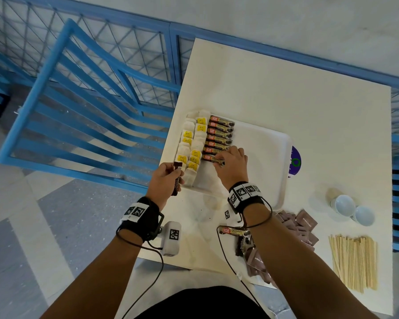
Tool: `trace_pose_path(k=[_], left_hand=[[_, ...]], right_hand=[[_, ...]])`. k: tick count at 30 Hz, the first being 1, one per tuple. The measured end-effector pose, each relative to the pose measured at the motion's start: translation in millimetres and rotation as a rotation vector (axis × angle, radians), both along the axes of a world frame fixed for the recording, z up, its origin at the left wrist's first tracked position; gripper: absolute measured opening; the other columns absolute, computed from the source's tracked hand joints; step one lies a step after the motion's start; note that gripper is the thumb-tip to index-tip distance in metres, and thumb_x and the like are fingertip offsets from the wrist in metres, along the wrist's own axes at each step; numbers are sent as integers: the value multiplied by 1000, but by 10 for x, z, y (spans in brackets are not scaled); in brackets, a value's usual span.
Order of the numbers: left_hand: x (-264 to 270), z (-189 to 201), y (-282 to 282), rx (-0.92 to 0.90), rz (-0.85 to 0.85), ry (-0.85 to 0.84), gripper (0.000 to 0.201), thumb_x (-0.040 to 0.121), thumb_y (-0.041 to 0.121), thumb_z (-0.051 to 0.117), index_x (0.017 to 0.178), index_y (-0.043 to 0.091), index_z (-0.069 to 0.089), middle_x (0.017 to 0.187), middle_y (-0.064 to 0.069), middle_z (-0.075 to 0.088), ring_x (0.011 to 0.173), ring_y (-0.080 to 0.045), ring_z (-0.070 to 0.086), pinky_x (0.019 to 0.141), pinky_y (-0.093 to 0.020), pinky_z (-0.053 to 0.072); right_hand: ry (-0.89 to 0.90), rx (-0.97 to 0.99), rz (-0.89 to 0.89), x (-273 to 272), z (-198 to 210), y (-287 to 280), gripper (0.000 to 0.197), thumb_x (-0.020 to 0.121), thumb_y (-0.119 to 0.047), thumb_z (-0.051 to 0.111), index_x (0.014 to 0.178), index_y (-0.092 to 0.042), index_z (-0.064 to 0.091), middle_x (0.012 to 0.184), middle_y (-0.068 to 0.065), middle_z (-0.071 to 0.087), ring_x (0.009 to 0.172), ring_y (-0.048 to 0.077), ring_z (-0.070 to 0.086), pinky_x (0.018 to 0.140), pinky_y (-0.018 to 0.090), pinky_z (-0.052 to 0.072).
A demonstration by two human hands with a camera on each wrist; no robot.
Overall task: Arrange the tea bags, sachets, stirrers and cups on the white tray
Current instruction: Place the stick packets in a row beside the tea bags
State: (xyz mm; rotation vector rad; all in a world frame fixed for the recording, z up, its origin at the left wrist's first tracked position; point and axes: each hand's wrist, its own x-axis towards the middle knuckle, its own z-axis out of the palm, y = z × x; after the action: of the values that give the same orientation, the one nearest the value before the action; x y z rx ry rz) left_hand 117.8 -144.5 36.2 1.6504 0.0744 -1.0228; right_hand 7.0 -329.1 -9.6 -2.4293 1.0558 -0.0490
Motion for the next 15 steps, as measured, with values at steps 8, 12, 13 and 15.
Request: trace_pose_path(k=[8, 12, 13, 15], left_hand=[[26, -10, 5, 18, -40, -33, 11, 101, 8, 57, 111, 3, 60, 90, -13, 64, 74, -21, 60, 61, -34, 51], [31, -29, 8, 22, -62, -84, 9, 98, 13, 66, 106, 9, 67, 93, -13, 63, 78, -24, 63, 71, -44, 61], [37, -42, 11, 31, -72, -98, 10, 97, 14, 68, 106, 11, 69, 94, -12, 63, 80, -26, 63, 78, -50, 62], [39, -46, 14, 45, -79, -101, 9, 95, 15, 71, 103, 12, 70, 92, -9, 64, 83, -28, 64, 84, -58, 60]], right_hand=[[30, 13, -11, 64, -1, -17, 18, 86, -24, 71, 103, -19, 69, 110, 0, 62, 108, 24, 49, 95, 38, 38], [11, 8, -13, 49, -16, 1, 19, 85, -27, 71, 102, -19, 68, 108, 0, 62, 106, 24, 49, 93, 40, 40], [8, 5, -15, 44, -19, 6, 18, 85, -27, 70, 101, -19, 68, 108, 0, 62, 105, 25, 50, 92, 41, 40], [7, 1, -17, 30, -19, 12, 16, 86, -26, 69, 101, -19, 68, 108, 0, 62, 105, 25, 50, 92, 41, 40]])
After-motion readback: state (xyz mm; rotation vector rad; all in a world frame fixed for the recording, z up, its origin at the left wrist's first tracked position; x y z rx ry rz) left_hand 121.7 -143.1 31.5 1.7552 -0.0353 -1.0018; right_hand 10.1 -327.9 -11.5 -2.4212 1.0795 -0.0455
